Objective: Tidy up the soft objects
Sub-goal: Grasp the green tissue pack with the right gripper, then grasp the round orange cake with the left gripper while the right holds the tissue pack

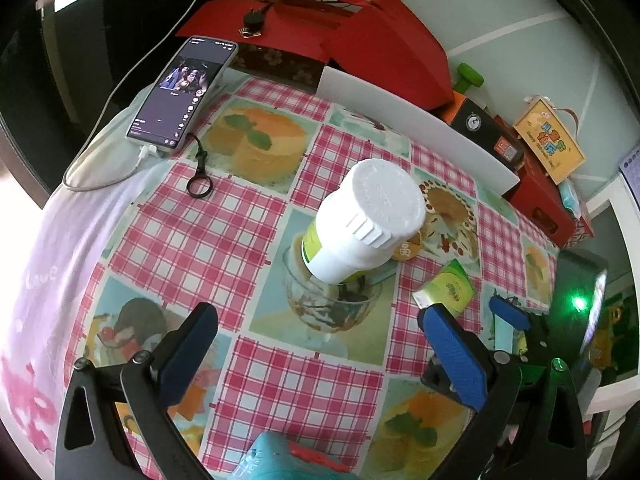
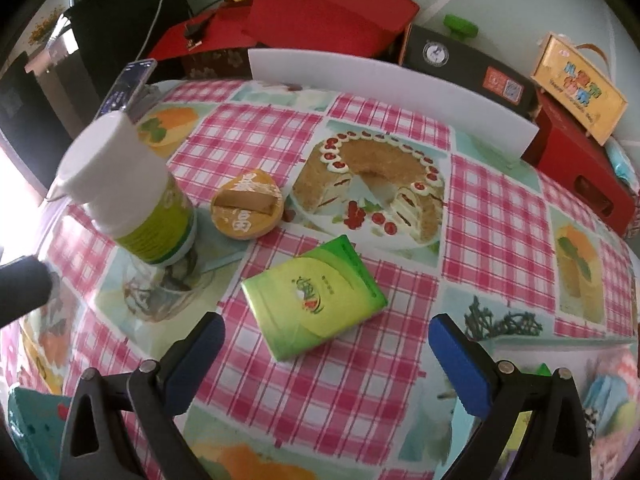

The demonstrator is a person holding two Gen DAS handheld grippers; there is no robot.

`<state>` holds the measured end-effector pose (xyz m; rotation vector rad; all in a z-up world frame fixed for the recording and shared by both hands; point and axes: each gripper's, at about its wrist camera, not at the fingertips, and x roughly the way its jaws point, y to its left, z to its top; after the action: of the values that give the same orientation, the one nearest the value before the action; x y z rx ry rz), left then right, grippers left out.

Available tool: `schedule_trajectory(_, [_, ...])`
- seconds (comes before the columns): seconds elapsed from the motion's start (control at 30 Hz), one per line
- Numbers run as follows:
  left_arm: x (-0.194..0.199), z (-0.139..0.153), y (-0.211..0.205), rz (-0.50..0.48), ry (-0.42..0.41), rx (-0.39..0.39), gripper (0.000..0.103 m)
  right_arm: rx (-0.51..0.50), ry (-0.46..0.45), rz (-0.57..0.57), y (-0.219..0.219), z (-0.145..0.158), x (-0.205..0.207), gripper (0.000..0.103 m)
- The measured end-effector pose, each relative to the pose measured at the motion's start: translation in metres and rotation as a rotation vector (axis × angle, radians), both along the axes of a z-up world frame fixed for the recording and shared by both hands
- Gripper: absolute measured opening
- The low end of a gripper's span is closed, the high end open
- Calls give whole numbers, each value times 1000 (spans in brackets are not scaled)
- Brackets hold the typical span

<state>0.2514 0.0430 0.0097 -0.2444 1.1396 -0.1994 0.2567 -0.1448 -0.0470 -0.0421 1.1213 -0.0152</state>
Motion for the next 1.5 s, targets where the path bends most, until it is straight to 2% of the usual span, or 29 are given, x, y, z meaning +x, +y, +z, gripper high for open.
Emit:
schedule_trajectory(0.33, [3,-4,-6,-5,17,-3,103,3,52,16,-1,-18,15,89])
schedule_trajectory(0.47, [4,-5,-8,1,22,-2,103,3,46,35,3,-16,17,77])
schedule_trajectory(0.83, [5,0,-18,-13,8,-8,103,28,32,14,-4,-12,9,77])
schedule_trajectory(1.23, [3,9,-42,-53,-18,13,103,51,-31,-27,-22,13,-5,77])
schedule_trajectory(1.5, [4,12,-52,-40,-27,10,103,47,-73,-35,-38,27,-9,77])
